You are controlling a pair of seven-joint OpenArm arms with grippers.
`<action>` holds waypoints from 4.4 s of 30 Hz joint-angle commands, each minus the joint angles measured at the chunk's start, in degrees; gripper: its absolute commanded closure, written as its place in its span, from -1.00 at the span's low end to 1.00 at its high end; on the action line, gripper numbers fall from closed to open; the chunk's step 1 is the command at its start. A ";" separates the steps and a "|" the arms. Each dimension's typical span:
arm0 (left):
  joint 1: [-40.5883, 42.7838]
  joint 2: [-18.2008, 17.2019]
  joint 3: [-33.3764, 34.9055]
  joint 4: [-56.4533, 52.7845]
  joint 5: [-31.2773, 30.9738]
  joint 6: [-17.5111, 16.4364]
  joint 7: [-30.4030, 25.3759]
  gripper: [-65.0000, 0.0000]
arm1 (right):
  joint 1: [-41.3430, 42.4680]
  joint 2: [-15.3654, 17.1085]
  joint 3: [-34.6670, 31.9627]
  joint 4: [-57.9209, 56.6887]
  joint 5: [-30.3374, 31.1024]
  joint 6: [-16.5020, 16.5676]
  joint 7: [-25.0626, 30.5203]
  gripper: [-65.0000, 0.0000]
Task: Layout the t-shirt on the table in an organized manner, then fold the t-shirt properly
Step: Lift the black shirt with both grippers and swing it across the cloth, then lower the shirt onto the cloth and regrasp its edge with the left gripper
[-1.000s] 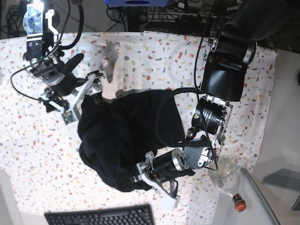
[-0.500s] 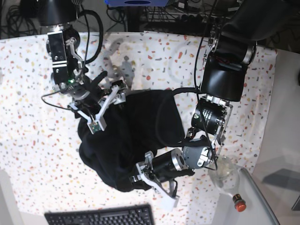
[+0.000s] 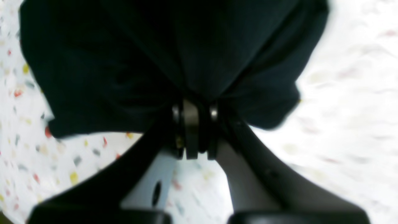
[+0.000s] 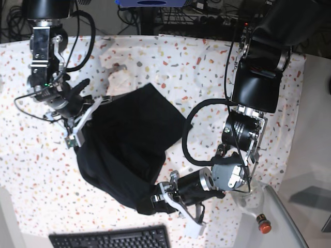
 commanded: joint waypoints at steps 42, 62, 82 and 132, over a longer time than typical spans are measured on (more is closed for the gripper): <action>14.41 -7.18 5.16 4.49 22.91 -1.04 1.93 1.00 | -3.92 9.74 0.24 1.23 -0.37 8.76 -3.02 1.00; 29.53 -9.65 -3.28 13.99 28.88 -1.04 -1.76 0.91 | -16.05 6.57 3.76 17.32 0.07 6.04 -10.05 -0.05; 15.20 -0.24 -10.93 2.82 29.59 -1.04 -2.38 0.25 | 4.08 3.32 36.64 -17.32 8.25 5.60 -5.65 -0.05; 26.36 2.84 -11.10 13.99 60.36 -0.95 -7.04 0.23 | -9.63 -0.20 40.33 17.41 8.25 5.60 -19.72 0.09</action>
